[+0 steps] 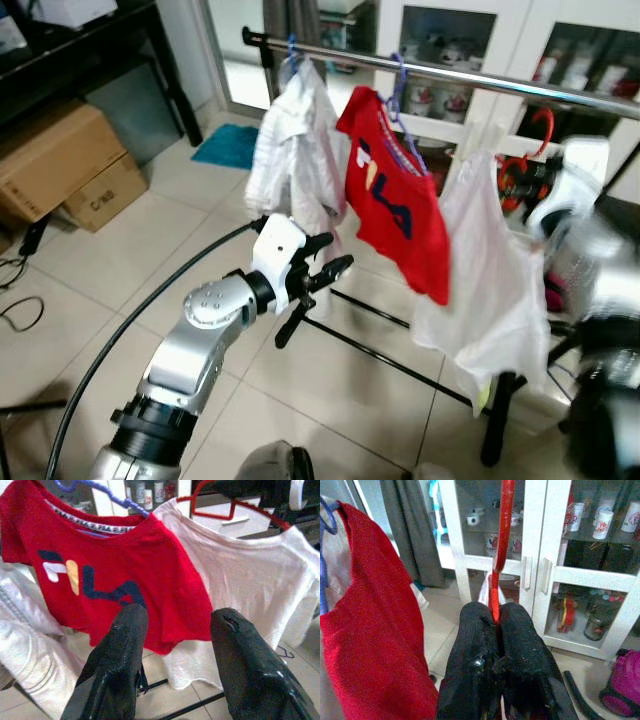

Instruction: Hang hanger

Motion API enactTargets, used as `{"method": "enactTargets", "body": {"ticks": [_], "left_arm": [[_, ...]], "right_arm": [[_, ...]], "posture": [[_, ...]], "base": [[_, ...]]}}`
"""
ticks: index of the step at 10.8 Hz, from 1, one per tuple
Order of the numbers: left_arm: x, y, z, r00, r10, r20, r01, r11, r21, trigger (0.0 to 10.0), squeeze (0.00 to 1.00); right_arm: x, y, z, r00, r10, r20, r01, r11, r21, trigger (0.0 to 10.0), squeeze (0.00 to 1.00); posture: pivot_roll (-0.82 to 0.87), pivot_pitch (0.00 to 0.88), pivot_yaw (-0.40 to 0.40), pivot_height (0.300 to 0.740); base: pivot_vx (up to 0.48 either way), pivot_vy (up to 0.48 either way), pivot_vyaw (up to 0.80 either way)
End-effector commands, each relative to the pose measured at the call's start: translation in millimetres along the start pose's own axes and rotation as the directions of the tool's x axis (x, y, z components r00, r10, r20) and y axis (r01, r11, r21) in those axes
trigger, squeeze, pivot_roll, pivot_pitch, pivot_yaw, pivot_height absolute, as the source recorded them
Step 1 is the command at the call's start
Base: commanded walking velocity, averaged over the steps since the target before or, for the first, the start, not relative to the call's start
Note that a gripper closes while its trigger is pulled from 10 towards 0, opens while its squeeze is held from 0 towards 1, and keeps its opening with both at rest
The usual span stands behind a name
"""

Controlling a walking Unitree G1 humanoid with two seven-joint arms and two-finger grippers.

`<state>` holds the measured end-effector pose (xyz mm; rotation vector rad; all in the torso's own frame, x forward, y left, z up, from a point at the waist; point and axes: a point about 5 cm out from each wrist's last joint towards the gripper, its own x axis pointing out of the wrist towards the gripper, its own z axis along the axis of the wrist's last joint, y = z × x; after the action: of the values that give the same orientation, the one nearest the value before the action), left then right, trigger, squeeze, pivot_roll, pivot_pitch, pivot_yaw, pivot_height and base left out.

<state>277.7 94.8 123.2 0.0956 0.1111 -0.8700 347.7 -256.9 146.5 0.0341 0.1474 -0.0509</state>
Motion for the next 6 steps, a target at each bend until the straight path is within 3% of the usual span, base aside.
{"method": "enactTargets", "body": {"ticks": [1, 3, 6], "left_arm": [[-0.9, -1.3, 1.7, 1.000, -0.003, 0.009, 0.003, 1.000, 0.015, 10.0, 0.00], [0.6, -0.8, 3.6, 1.000, -0.012, 0.010, 0.012, 1.000, 0.020, 10.0, 0.00], [2.3, 5.3, 7.7, 1.000, 0.009, 0.017, -0.009, 1.000, 0.020, 10.0, 0.00]], "right_arm": [[-1.3, 0.6, 24.0, 0.990, -0.025, 0.136, 0.021, 0.999, 0.032, 0.0, 0.00], [0.8, 2.8, 44.5, 0.969, -0.082, 0.233, 0.066, 0.995, 0.073, 0.0, 0.00], [17.1, 2.7, 69.4, 0.964, -0.112, 0.243, 0.094, 0.992, 0.085, 0.0, 0.00]], "posture": [[-0.12, 0.000, 0.082, 0.740], [-0.12, 0.000, 0.090, 0.740], [-0.10, 0.000, 0.083, 0.740]], "base": [[0.000, 0.000, 0.00], [0.000, 0.000, 0.00], [0.000, 0.000, 0.00]]}}
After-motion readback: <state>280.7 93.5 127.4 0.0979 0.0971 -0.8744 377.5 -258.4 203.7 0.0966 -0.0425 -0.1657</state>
